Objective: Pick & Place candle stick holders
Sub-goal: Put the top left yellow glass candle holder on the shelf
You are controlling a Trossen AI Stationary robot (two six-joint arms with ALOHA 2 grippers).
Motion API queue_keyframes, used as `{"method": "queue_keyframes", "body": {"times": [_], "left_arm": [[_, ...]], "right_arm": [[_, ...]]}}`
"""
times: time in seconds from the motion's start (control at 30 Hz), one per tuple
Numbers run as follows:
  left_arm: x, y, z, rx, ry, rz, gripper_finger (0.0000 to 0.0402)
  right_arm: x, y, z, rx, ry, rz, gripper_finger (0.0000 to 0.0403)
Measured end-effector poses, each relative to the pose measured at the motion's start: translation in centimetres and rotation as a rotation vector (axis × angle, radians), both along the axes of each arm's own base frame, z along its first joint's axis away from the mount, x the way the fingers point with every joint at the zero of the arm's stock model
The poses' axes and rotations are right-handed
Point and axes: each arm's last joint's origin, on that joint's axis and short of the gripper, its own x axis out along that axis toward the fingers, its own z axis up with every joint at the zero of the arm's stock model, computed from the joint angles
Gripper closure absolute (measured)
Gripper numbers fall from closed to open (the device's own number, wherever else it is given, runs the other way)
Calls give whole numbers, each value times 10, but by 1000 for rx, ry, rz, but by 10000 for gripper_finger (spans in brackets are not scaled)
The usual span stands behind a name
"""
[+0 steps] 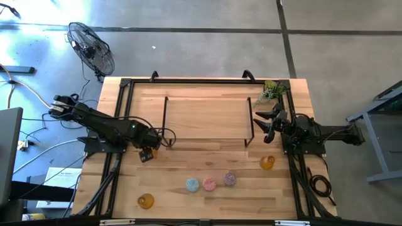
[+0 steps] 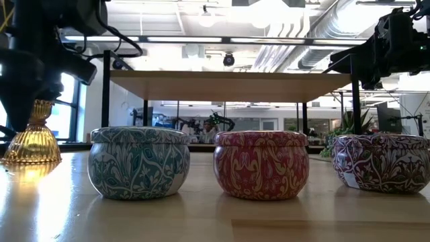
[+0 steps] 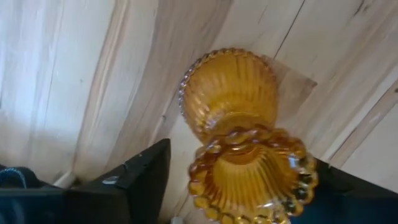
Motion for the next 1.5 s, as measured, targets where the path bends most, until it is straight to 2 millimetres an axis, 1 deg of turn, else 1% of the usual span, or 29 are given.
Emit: {"method": "queue_keyframes", "body": {"times": [0.1,0.23,0.8,0.93,1.3,1.4,1.5], "left_arm": [[1,0,0,-2,-6,-4,173],[1,0,0,-4,-5,-4,183],[4,-1,0,1,-45,-3,184],[6,-1,1,11,-62,-29,184],[6,0,1,20,-63,-27,186],[6,0,1,20,-63,-27,204],[6,-1,1,13,-63,-27,239]], "right_arm": [[0,0,0,0,0,0,238],[0,0,0,8,-3,0,238],[0,0,0,17,-7,0,238],[0,0,0,17,-6,1,238],[0,0,0,16,-6,-7,238],[0,0,0,15,-6,-9,238],[0,0,0,15,-6,-10,238]]}}
